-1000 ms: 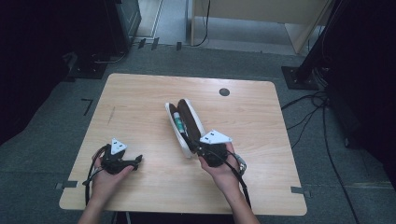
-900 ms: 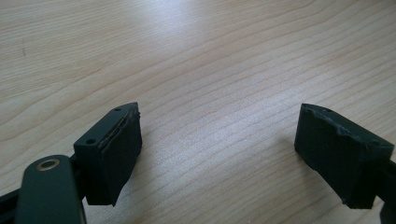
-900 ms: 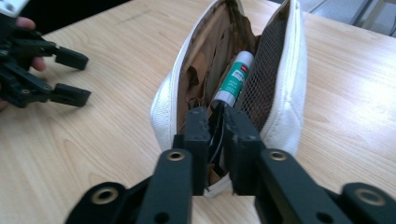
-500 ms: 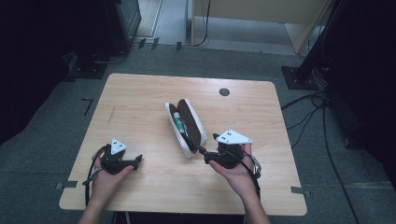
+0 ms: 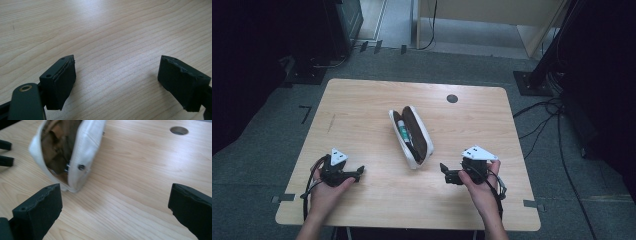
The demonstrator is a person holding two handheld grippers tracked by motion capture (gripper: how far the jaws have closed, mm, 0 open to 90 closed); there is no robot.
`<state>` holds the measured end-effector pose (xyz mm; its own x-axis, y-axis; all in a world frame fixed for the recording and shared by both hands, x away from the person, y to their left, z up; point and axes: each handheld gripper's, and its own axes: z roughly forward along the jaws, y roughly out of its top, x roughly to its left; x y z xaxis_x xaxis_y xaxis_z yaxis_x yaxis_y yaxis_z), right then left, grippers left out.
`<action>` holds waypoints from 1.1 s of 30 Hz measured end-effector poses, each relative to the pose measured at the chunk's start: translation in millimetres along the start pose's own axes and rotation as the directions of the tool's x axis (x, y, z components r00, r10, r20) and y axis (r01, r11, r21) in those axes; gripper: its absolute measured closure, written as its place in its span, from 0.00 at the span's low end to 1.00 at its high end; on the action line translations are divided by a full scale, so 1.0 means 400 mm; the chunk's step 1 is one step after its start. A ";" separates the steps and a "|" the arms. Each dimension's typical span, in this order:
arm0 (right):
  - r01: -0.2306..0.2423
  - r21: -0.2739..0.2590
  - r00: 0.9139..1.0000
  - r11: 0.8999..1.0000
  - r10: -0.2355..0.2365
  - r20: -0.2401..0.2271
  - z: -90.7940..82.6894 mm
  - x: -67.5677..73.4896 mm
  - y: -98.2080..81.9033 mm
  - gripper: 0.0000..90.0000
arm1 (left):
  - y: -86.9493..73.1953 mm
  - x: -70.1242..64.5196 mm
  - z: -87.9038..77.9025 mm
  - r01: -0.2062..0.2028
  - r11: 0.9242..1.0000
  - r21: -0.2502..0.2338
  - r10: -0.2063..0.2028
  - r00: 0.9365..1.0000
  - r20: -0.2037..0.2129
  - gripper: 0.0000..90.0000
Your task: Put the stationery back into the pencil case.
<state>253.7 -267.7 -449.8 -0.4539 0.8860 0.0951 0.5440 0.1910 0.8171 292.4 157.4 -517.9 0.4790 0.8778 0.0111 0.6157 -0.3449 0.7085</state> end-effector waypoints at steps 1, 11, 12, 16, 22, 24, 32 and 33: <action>-0.002 0.004 1.000 1.000 0.002 0.006 -0.002 -0.007 -0.006 0.00 | 0.000 0.000 0.000 0.000 1.000 0.000 0.000 1.000 0.000 0.17; -0.055 0.041 0.996 0.998 0.052 0.078 -0.012 -0.091 -0.074 0.00 | 0.000 0.000 0.000 0.003 1.000 0.001 -0.003 1.000 -0.004 0.17; -0.060 0.042 0.995 0.997 0.056 0.084 -0.014 -0.099 -0.080 0.00 | 0.000 0.000 0.000 0.003 1.000 0.001 -0.003 1.000 -0.004 0.17; -0.089 0.058 0.990 0.994 0.082 0.111 -0.022 -0.131 -0.106 0.00 | 0.000 0.000 0.000 0.003 1.000 0.001 -0.003 1.000 -0.005 0.17; -0.126 0.077 0.983 0.989 0.113 0.146 -0.036 -0.174 -0.147 0.00 | 0.000 0.000 0.000 0.004 1.000 0.000 -0.004 1.000 -0.004 0.17; -0.136 0.082 0.980 0.987 0.123 0.156 -0.042 -0.187 -0.159 0.00 | 0.000 0.000 0.000 0.004 1.000 0.000 -0.004 1.000 -0.005 0.17; -0.179 0.102 0.968 0.979 0.156 0.198 -0.065 -0.238 -0.202 0.00 | 0.000 0.000 0.000 0.004 1.000 0.000 -0.004 1.000 -0.005 0.17; -0.186 0.103 0.966 0.977 0.163 0.201 -0.068 -0.243 -0.208 0.00 | 0.000 0.000 0.000 0.003 1.000 0.000 -0.004 1.000 -0.005 0.17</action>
<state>233.5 -381.1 -511.5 -0.2080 0.9718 0.1110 0.6887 0.0649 0.7221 292.5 157.5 -517.9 0.4738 0.8805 0.0120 0.6171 -0.3417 0.7088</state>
